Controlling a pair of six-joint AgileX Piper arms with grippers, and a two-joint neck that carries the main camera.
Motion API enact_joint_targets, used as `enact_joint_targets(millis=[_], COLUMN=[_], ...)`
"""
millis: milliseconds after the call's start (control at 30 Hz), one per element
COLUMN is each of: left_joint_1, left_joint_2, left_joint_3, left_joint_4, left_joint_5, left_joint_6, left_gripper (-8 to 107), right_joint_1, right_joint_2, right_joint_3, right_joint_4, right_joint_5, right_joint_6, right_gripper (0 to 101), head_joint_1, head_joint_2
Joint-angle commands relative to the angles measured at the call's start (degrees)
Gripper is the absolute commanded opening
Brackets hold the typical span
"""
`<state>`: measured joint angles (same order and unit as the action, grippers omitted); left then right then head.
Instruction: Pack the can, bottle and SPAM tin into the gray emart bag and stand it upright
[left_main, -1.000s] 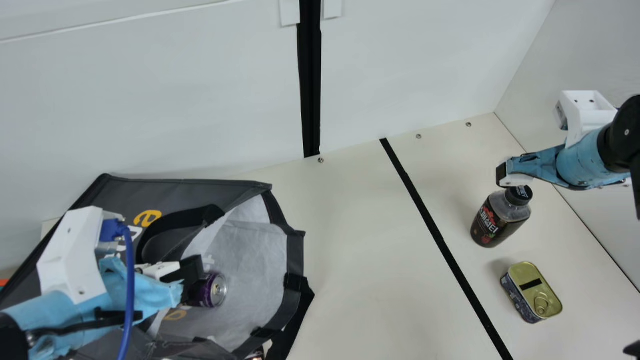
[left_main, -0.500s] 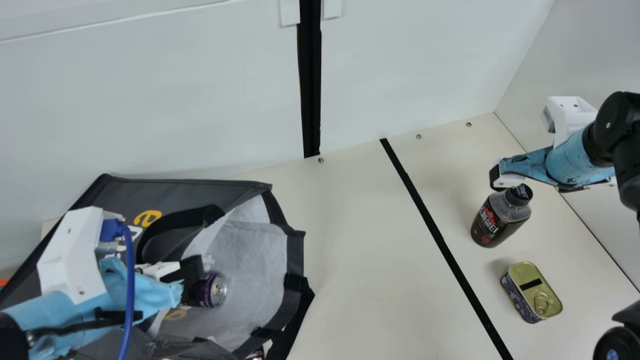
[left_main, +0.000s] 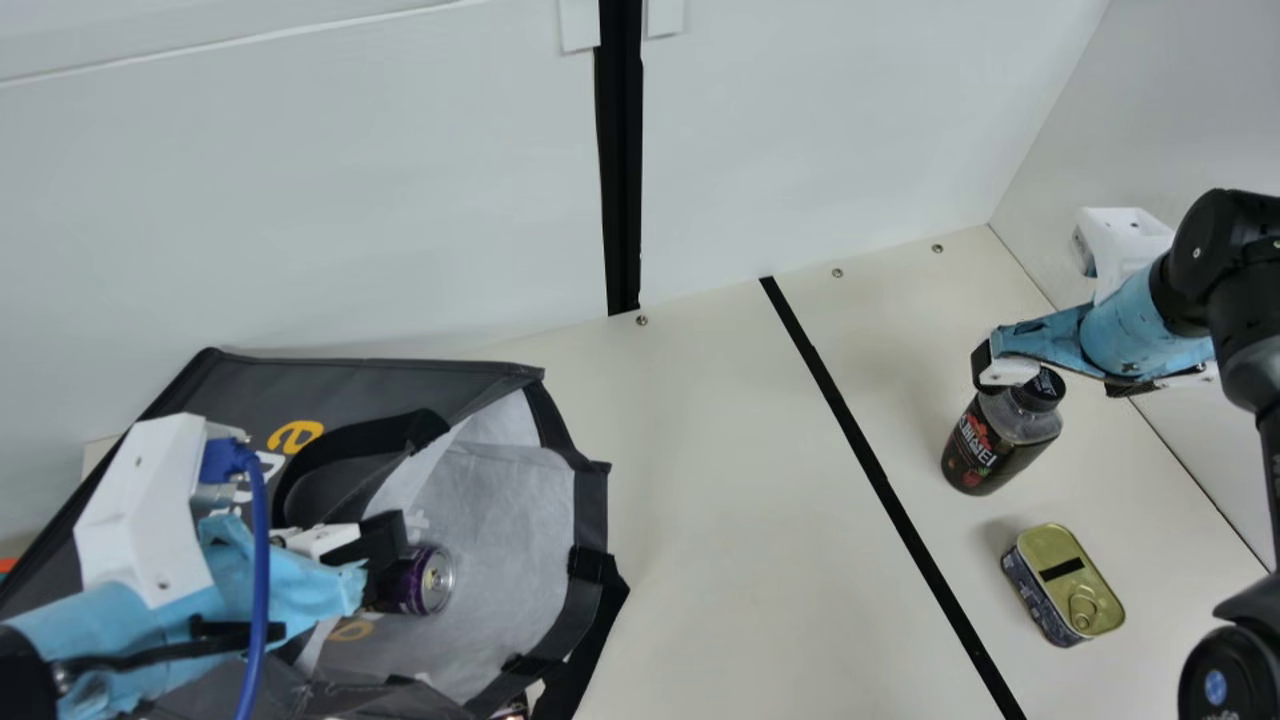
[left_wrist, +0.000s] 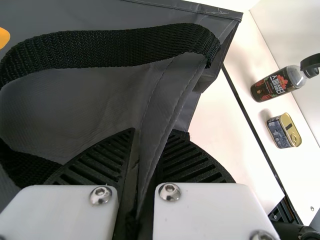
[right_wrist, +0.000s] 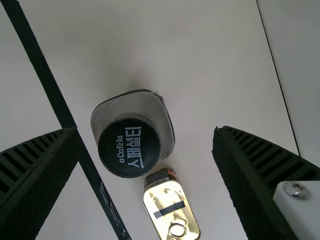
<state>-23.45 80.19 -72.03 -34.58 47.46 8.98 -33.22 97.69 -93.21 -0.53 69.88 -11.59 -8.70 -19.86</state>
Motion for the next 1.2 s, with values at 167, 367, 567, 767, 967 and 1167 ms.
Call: enact_joint_targets(millis=[167,367,567,767,967,1167], left_joint_1=[0.00,0.00,0.00,0.00,0.00,0.00], left_joint_2=[0.00,0.00,0.00,0.00,0.00,0.00], left_joint_3=[0.00,0.00,0.00,0.00,0.00,0.00], left_joint_4=[0.00,0.00,0.00,0.00,0.00,0.00], left_joint_5=[0.00,0.00,0.00,0.00,0.00,0.00], left_joint_6=[0.00,0.00,0.00,0.00,0.00,0.00], left_gripper=[-8,-8,-8,-8,-8,-8], right_joint_1=[0.09,0.26,0.39,0.34,0.19,0.16], right_joint_2=[0.57,0.94,1.11,0.99,0.53,-0.18], right_joint_3=[0.49,0.69,0.82,1.19,1.21,0.66], right_joint_4=[-0.24,-0.15,0.31,1.47,3.09,4.70], right_joint_5=[0.03,0.03,0.03,0.03,0.03,0.03], right_joint_6=[-0.09,-0.04,0.14,0.35,0.12,-0.96], right_gripper=[95,68,28,0,0,0], head_joint_1=[-1.30,-1.30,-1.30,-1.30,-1.30,-1.30], head_joint_2=[-0.14,-0.14,-0.14,-0.14,-0.14,-0.14])
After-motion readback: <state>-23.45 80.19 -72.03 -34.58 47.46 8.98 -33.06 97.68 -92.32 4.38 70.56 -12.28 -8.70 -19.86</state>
